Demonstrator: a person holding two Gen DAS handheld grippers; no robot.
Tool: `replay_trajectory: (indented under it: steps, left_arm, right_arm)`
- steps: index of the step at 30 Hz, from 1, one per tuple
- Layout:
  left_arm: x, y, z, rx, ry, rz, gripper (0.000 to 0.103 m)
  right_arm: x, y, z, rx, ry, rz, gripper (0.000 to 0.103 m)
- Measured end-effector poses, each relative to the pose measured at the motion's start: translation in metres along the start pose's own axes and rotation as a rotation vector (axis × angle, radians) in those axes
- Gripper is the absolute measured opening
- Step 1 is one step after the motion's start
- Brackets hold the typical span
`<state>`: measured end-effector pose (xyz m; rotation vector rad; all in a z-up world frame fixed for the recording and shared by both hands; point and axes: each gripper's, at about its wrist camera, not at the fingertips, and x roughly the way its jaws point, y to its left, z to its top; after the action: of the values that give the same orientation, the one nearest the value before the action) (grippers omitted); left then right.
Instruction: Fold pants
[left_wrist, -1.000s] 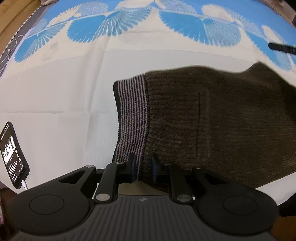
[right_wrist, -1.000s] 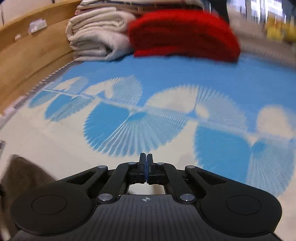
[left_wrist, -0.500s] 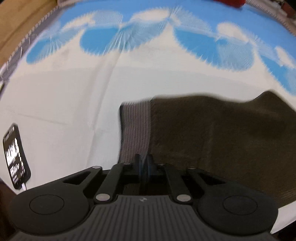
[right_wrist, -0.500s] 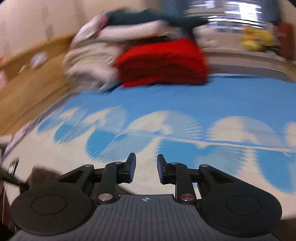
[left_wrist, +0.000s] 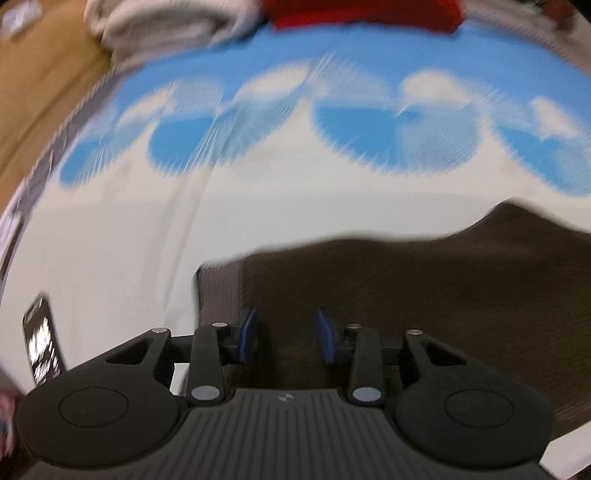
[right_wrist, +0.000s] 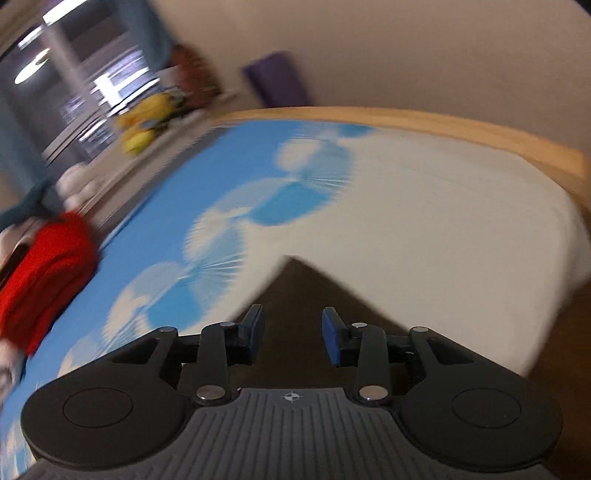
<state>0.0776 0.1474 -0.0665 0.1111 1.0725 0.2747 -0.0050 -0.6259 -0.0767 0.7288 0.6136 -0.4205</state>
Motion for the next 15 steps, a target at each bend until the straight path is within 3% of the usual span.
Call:
replay_trajectory:
  steps: [3,7,10,15]
  left_arm:
    - [-0.028,-0.027,0.004,0.035,-0.112,-0.036,0.041]
    - [-0.054,-0.058,0.011,0.024,-0.154,-0.116,0.041]
    - [-0.076,-0.076,0.010,0.061,-0.242,-0.156,0.045]
    - [-0.079,-0.108,-0.004,0.083,-0.224,-0.229,0.046]
  right_arm:
    - [0.013,-0.034,-0.010,0.096,0.082,-0.036,0.044]
    - [0.030,-0.055,-0.024,0.231,0.173,-0.045,0.047]
    - [0.046,-0.064,-0.030,0.322,0.207,-0.056,0.054]
    - [0.069,-0.072,-0.043,0.407,0.246,-0.109,0.059]
